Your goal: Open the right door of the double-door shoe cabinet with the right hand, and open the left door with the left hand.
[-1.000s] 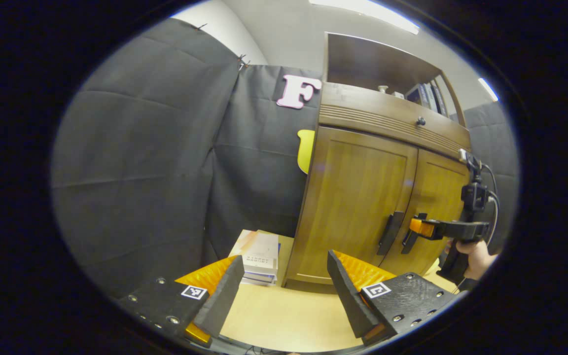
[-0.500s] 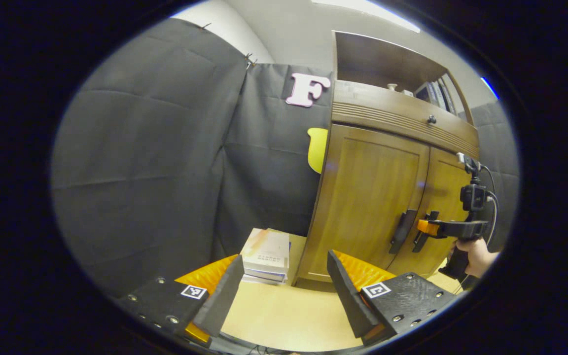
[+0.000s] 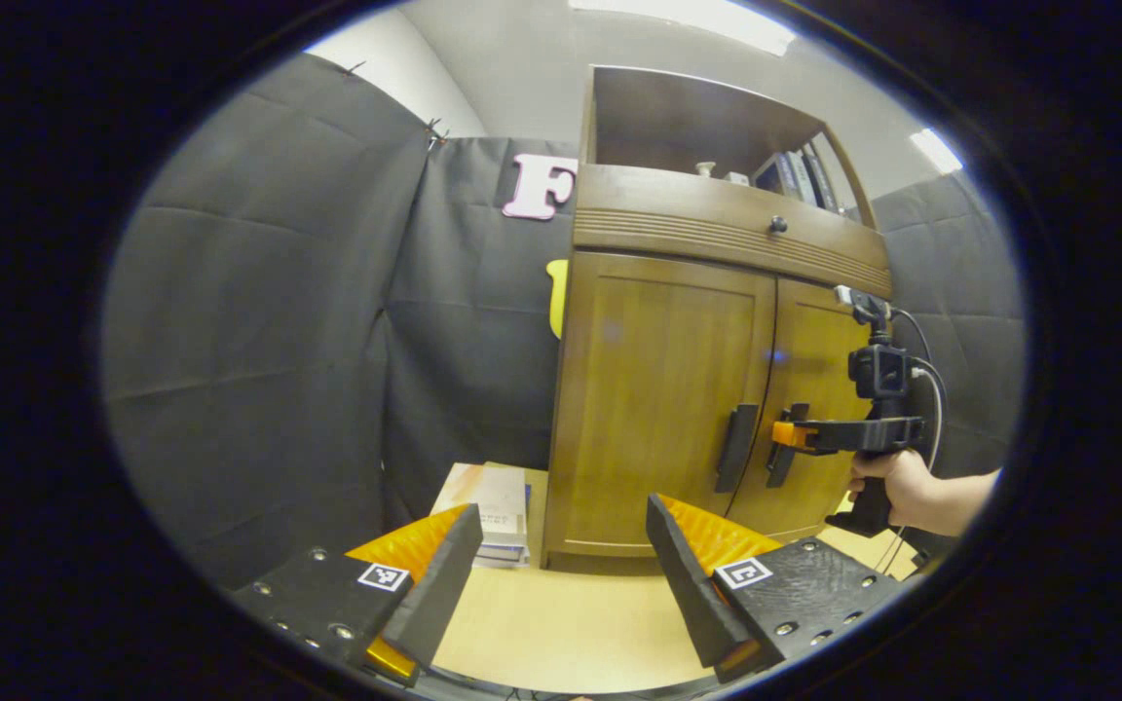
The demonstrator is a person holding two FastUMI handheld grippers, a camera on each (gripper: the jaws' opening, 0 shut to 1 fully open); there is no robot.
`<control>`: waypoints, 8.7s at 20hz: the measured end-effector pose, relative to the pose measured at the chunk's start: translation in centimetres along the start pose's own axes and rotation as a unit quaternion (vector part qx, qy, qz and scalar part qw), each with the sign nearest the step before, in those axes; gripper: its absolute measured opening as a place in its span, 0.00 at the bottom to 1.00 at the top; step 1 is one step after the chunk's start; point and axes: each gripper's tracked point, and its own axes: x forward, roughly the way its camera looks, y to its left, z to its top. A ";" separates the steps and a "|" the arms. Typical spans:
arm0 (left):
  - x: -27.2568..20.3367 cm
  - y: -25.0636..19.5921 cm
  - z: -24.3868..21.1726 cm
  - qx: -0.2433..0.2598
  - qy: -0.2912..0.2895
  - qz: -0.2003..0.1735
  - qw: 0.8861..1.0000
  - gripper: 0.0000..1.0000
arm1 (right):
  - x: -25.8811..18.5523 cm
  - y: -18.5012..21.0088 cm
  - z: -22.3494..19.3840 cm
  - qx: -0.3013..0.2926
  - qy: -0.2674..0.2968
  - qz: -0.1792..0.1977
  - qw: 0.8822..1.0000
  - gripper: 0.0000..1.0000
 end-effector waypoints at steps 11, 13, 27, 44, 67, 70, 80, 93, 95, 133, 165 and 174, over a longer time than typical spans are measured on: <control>1.2 -4.9 0.6 0.003 -0.012 -0.053 0.999 0.99 | -5.2 -0.6 -1.3 0.005 0.000 0.040 0.999 0.22; 1.2 -5.7 0.7 -0.001 -0.010 -0.054 0.998 0.98 | -6.3 -0.8 -1.6 0.005 0.000 0.051 0.999 0.22; -1.6 -11.2 3.0 -0.014 -0.020 -0.002 1.000 0.99 | -14.5 -5.6 -4.0 0.009 0.020 0.134 0.991 0.22; -3.3 -14.5 2.7 -0.019 -0.041 0.038 0.998 0.99 | -21.2 -15.9 -5.7 0.007 0.008 0.159 0.987 0.21; -2.7 -15.2 2.3 -0.005 -0.017 0.040 0.999 0.99 | -23.2 -26.8 -7.5 0.090 0.004 0.112 0.990 0.16; -2.3 -15.0 2.1 -0.017 -0.012 0.046 0.999 0.99 | -24.8 -27.4 -7.7 0.071 -0.006 0.104 0.992 0.17; 2.2 -14.7 3.0 -0.024 -0.028 0.032 0.999 0.99 | -28.9 -31.1 -7.3 0.073 -0.040 0.033 0.996 0.73; 7.4 -16.2 1.8 0.002 -0.006 -0.030 1.000 0.99 | -32.8 -30.4 -6.5 0.085 -0.051 -0.095 0.990 0.98; 7.5 -16.7 1.1 0.001 0.006 -0.051 0.999 0.99 | -33.0 -29.7 -6.9 0.087 -0.043 -0.107 0.990 0.98; 7.8 -20.4 1.4 0.025 0.011 -0.138 0.990 0.25 | -28.9 -18.3 -6.2 0.016 -0.032 -0.065 0.997 0.93; 6.0 -16.4 3.3 -0.028 -0.019 -0.102 0.994 0.24 | -21.6 -4.2 -5.9 0.017 -0.039 0.059 0.997 0.98; 6.3 -14.2 3.5 0.029 -0.027 -0.136 0.990 0.24 | -21.3 -3.3 -5.4 0.012 -0.033 0.053 0.998 0.95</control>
